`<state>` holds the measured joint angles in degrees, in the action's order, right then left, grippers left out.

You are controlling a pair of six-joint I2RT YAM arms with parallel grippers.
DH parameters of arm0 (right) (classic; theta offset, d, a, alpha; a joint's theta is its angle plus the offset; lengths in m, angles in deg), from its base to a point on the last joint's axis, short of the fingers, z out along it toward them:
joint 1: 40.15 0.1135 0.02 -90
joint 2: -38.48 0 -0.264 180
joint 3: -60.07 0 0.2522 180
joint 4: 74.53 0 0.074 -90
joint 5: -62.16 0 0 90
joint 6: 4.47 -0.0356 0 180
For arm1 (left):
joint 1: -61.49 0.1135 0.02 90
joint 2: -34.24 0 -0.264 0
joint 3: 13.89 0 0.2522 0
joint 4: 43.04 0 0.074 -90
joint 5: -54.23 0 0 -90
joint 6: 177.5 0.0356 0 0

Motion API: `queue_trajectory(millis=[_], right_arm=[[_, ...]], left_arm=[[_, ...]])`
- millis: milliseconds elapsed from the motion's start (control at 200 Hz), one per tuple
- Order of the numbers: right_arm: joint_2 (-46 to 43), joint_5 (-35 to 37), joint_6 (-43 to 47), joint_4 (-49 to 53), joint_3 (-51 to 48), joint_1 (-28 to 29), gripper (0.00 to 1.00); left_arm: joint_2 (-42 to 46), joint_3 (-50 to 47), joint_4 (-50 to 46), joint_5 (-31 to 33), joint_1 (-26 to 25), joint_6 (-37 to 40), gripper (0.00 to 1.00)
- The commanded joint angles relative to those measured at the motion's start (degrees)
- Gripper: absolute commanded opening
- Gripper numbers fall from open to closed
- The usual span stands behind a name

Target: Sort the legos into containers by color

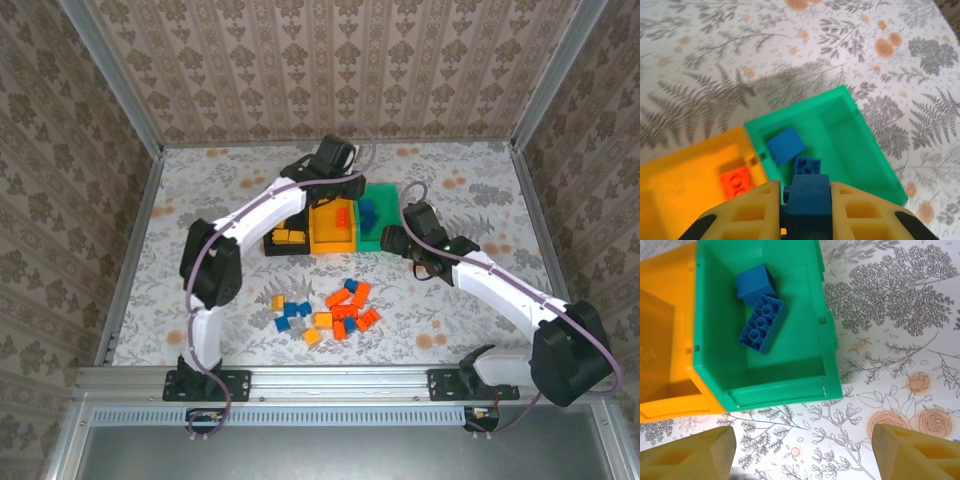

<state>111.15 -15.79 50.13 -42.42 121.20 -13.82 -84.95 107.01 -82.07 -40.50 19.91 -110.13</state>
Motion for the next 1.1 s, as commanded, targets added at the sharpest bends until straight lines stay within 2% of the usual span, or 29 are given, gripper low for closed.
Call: queue_trajectory(millis=[0, 110, 190, 380, 540, 640, 725, 875, 890, 905, 1095], right_arm=[[-2.0, 1.7, -1.2, 1.2, -1.5, -0.5, 0.74], [-2.8, 1.8, -1.2, 1.3, -2.2, -0.8, 0.74], [-3.1, 1.7, -1.0, 1.6, -2.3, -1.0, 0.74], [-3.8, 1.1, -0.8, 1.9, -2.3, -1.0, 0.74], [-4.6, -2.9, 0.8, 2.3, -2.2, -1.0, 0.76], [-4.2, -7.8, 2.4, 2.4, -2.6, -0.5, 0.77], [-4.0, -11.0, 4.0, 2.3, -3.3, 1.2, 0.78], [-1.8, -13.0, 6.3, 3.5, -3.7, 7.5, 0.79], [-1.3, -12.9, 6.5, 4.0, -3.4, 8.2, 0.79], [-0.8, -12.7, 6.7, 4.6, -3.2, 8.9, 0.79], [4.4, -9.6, 4.4, 5.7, -4.1, 16.5, 0.8]], left_arm=[[-4.7, 6.8, -2.2, -3.5, -0.4, 1.7, 0.23], [-8.8, 11.5, -3.9, -4.6, -0.7, 1.8, 0.24], [-10.6, 14.0, -4.9, -5.5, -1.0, 1.8, 0.29], [-11.1, 16.4, -5.9, -5.4, -1.1, 1.3, 0.6], [-6.6, 14.0, -4.5, -5.8, -1.0, 0.1, 0.7], [0.2, 7.0, -0.4, -6.0, -0.5, -1.1, 0.76], [8.1, -2.9, 4.6, -5.9, 0.4, -2.6, 0.79], [23.4, -21.8, 11.2, -5.1, 2.6, -5.6, 0.87], [24.9, -23.7, 11.6, -5.0, 2.9, -5.8, 0.96], [26.5, -25.6, 12.1, -4.8, 2.9, -6.1, 0.99], [43.1, -44.2, 10.4, 1.0, 2.6, -5.9, 1.0]])
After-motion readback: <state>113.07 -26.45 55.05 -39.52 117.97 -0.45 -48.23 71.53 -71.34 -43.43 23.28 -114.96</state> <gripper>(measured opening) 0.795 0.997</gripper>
